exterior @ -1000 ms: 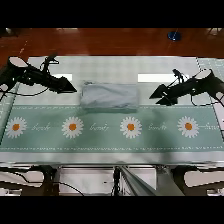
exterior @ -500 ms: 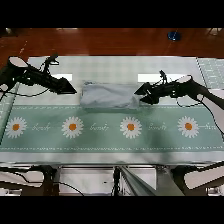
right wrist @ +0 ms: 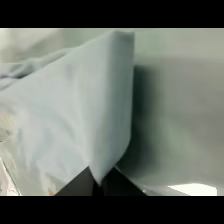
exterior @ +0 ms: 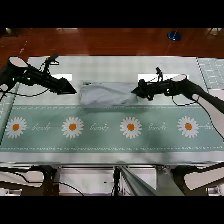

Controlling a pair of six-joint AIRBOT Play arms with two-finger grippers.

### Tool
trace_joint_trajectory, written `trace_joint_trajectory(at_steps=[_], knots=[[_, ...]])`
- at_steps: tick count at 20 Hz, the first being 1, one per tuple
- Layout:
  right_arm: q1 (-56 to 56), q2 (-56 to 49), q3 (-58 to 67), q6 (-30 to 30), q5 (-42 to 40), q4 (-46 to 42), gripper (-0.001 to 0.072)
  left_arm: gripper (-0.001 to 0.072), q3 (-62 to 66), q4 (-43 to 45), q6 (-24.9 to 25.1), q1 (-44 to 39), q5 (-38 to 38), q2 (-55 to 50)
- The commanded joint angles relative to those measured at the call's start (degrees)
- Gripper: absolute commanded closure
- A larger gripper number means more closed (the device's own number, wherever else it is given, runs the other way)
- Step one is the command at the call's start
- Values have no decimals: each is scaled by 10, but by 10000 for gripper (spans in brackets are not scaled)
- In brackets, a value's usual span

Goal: Fold the shirts.

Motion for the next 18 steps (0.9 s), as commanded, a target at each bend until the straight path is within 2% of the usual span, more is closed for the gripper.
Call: trace_joint_trajectory(at_steps=[1,4,8,14,18], knots=[[-26,54,49,7,49,-2,700,431,0,0,1,0,-2,0],[-61,117,125,95,92,-97,700,431,0,-8,1,0,-12,0],[-110,178,244,192,220,-241,700,432,0,-41,1,0,-35,0],[-223,205,387,249,424,-278,700,444,0,-73,0,-6,-35,2],[-305,205,466,280,508,-294,700,444,0,-74,1,-21,-35,4]])
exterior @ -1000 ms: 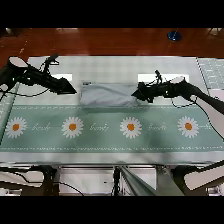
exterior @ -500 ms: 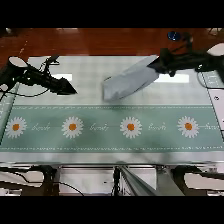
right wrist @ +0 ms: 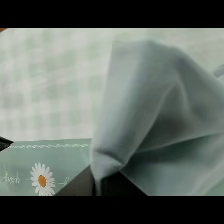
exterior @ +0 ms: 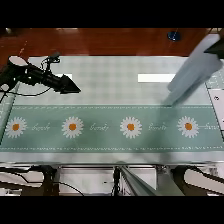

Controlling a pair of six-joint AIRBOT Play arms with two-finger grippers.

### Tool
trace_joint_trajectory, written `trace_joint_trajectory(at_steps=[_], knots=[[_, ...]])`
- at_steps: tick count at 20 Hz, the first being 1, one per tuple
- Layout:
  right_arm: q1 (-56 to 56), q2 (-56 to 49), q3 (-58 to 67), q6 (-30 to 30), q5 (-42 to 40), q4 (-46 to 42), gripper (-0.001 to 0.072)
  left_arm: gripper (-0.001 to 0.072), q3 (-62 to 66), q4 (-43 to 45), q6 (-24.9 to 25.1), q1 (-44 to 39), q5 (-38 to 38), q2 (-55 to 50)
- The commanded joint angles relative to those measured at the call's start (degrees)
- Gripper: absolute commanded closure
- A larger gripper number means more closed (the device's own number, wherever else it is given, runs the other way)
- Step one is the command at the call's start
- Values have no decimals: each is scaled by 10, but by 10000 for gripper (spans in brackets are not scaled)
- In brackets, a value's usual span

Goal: Fold the shirts.

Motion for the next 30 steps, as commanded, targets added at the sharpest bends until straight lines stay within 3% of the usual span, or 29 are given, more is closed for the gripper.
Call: trace_joint_trajectory(at_steps=[1,11,17,24,30], knots=[[-70,10,60,37,81,-26,700,444,0,-5,0,-12,-1,1],[-175,24,59,96,83,-27,701,444,0,-5,1,-21,-1,1],[-192,89,-10,131,84,-127,702,444,0,-5,17,-21,2,1],[-329,228,-286,51,83,-192,701,444,0,-5,17,-21,-4,1],[-523,266,-367,-45,84,-267,701,444,24,-5,17,2,-43,1]])
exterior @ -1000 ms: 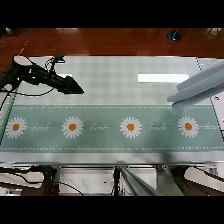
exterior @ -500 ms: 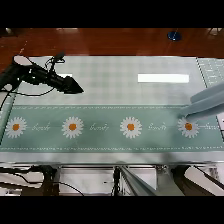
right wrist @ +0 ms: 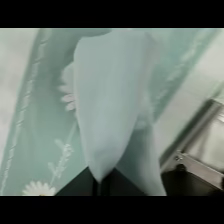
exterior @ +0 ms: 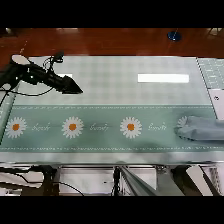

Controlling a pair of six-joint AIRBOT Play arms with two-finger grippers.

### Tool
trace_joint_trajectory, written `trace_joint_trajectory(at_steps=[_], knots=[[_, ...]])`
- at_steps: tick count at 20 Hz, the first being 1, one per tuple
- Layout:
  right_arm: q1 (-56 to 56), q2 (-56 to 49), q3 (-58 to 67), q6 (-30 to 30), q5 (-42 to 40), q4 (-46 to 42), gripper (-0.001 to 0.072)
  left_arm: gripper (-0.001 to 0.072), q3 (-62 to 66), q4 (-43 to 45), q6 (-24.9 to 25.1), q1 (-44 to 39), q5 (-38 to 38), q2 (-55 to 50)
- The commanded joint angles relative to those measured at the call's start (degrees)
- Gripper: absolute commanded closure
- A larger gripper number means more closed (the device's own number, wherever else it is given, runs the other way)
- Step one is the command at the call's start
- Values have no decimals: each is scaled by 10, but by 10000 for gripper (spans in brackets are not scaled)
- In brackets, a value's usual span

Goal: Fold the shirts.

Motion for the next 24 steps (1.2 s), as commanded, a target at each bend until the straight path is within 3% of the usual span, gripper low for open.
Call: trace_joint_trajectory(at_steps=[1,5,11,14,20,24], knots=[[-121,18,-40,-70,1,-54,701,444,18,0,-2,14,-14,0],[-226,14,-43,-137,1,-115,702,444,34,0,-2,24,-14,0],[-275,15,-126,-142,3,-140,701,444,34,-1,-2,36,-14,0],[-275,15,-164,-143,-12,-218,701,444,34,-1,-13,43,-15,0],[-275,14,-238,-135,-81,-328,699,444,34,-1,-17,54,-15,0],[-277,14,-326,-122,-192,-382,697,444,34,-1,-17,57,-14,0]])
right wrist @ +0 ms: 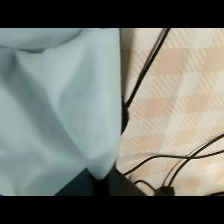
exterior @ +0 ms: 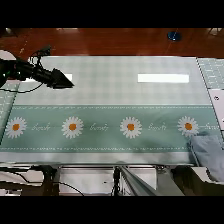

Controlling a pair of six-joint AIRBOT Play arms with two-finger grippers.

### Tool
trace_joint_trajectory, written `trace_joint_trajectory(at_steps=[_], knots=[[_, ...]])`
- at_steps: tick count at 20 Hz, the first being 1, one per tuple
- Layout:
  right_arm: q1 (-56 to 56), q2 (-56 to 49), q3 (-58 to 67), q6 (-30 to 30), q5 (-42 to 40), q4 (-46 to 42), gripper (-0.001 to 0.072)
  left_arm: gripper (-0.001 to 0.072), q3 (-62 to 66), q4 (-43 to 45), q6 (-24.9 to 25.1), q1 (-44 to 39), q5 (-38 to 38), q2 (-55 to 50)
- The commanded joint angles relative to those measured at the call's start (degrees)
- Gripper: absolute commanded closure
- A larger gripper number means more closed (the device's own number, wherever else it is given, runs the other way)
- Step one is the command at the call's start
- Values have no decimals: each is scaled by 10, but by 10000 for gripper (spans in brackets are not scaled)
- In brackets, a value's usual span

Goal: Fold the shirts.

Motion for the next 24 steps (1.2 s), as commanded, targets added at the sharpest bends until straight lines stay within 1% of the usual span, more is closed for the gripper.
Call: trace_joint_trajectory(at_steps=[1,2,4,5,6,7,8,9,11,12,13,14,15,16,17,18,19,20,21,22,23,24], knots=[[-7,-3,-72,10,-100,-58,697,444,1,0,0,5,1,0],[-15,-11,-84,11,-114,-52,675,444,1,0,0,8,1,0],[-27,-28,-94,8,-134,-31,454,444,1,0,-1,13,2,0],[-26,-31,-95,4,-146,-28,332,444,1,0,-2,15,2,0],[-26,-30,-95,1,-162,-30,240,444,1,0,-2,17,1,0],[-26,-30,-94,-9,-179,-42,183,444,1,0,-2,19,1,0],[-26,-30,-91,-16,-198,-72,145,444,1,0,-3,20,1,0],[-26,-30,-89,-7,-214,-115,144,444,1,0,-6,22,1,0],[-26,-30,-83,47,-255,-204,146,444,1,0,-6,23,1,0],[-26,-30,-77,75,-279,-218,183,444,1,0,-6,23,1,0],[-26,-30,-66,101,-302,-210,244,444,1,0,-6,23,1,0],[-22,-30,-50,126,-350,-169,361,444,1,0,-6,23,2,0],[-14,-30,-31,129,-403,-96,425,444,1,0,-6,23,2,0],[3,-30,-8,105,-464,16,437,444,1,0,-6,23,2,0],[31,-30,13,53,-532,162,519,444,1,0,-6,23,2,0],[70,-30,26,-10,-604,319,586,444,1,0,-6,23,2,0],[125,-33,34,-93,-673,482,625,444,1,0,-6,23,8,0],[202,-47,50,-196,-712,631,688,444,1,1,-6,23,19,0],[283,-73,76,-272,-702,718,691,444,1,3,-4,22,28,0],[378,-111,112,-304,-659,753,696,444,1,12,-4,20,33,0],[477,-157,151,-296,-610,745,696,444,4,32,-4,14,33,0],[568,-200,186,-257,-565,718,696,444,12,69,-4,5,33,1]])
